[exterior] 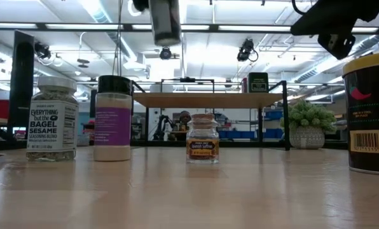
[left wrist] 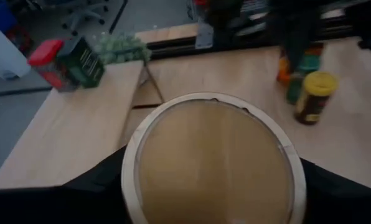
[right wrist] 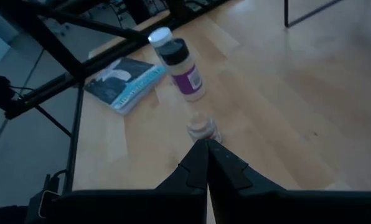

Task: Shelf spices
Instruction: Put the gold seasoning bottle on the shelf

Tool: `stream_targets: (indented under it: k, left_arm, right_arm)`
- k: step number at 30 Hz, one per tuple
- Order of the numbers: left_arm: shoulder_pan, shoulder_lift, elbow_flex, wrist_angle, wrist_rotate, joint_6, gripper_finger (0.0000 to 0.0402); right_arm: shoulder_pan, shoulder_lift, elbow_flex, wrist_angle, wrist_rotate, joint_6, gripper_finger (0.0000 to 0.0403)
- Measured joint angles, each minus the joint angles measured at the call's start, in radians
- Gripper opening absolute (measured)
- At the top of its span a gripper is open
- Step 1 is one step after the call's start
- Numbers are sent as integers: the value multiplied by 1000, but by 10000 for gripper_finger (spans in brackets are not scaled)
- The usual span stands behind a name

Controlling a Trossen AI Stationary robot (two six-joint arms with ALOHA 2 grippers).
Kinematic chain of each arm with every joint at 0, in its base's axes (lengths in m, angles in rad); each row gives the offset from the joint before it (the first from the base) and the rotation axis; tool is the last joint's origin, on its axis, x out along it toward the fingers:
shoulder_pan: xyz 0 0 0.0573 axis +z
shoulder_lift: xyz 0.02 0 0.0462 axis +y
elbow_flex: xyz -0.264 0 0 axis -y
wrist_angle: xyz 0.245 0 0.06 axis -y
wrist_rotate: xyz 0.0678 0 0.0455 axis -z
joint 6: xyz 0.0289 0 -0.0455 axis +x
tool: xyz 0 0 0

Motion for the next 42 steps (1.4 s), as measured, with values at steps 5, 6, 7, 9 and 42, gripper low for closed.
stream_targets:
  k: [5, 6, 7, 9, 42]
  left_arm:
    - [211, 14, 0, 14, 233, 68, 273]
    - [248, 15, 0, 16, 276, 82, 273]
    - [286, 16, 0, 18, 311, 93, 273]
    - [362, 20, 0, 20, 378, 108, 273]
    - [732, 252, 0, 176, 622, 74, 319]
  right_arm:
    - [-2, 0, 0, 49, 1, -54, 3]
    - [-2, 0, 0, 59, 1, -62, 3]
    - [-2, 0, 0, 65, 1, -69, 3]
    - [-2, 0, 0, 72, 1, -70, 2]
    - [-68, 0, -1, 92, 15, -174, 4]
